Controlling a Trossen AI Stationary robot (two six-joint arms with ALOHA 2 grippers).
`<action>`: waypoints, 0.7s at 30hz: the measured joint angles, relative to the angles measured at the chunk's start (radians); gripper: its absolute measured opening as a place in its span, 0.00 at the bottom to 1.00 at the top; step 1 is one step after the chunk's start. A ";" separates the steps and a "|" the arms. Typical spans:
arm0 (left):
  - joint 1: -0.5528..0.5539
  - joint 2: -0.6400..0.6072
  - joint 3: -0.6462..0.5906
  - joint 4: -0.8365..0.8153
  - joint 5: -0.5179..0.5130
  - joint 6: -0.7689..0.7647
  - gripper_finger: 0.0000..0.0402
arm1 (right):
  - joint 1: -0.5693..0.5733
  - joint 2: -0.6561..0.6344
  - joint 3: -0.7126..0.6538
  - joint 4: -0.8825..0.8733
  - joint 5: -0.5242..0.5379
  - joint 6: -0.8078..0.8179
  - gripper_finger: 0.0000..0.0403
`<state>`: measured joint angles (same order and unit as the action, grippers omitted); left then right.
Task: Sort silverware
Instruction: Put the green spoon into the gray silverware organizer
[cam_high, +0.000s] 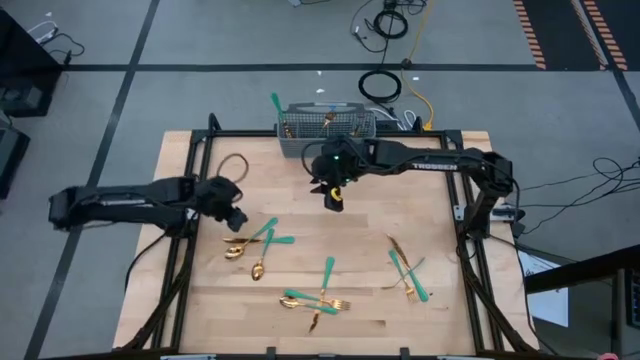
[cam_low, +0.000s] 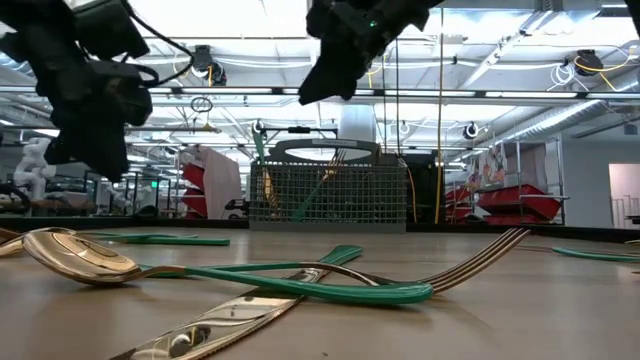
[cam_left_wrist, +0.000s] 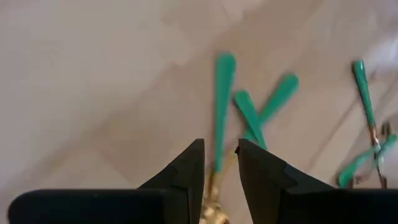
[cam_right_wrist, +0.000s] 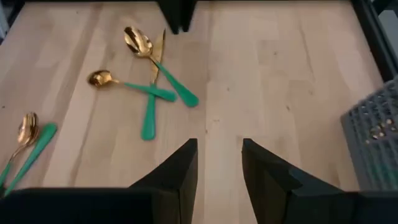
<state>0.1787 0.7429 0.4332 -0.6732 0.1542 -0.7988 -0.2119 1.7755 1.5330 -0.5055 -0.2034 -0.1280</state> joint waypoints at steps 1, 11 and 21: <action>-0.036 0.028 0.000 0.026 -0.007 -0.022 0.25 | -0.004 -0.009 0.000 -0.014 0.001 -0.009 0.28; -0.286 0.275 0.000 0.172 -0.219 -0.189 0.25 | -0.031 -0.062 0.000 -0.105 -0.005 -0.075 0.28; -0.344 0.487 0.061 0.173 -0.259 -0.145 0.25 | -0.036 -0.064 0.001 -0.181 -0.008 -0.116 0.28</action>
<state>-0.1654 1.2299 0.4939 -0.4999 -0.1046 -0.9436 -0.2481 1.7120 1.5341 -0.6865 -0.2115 -0.2444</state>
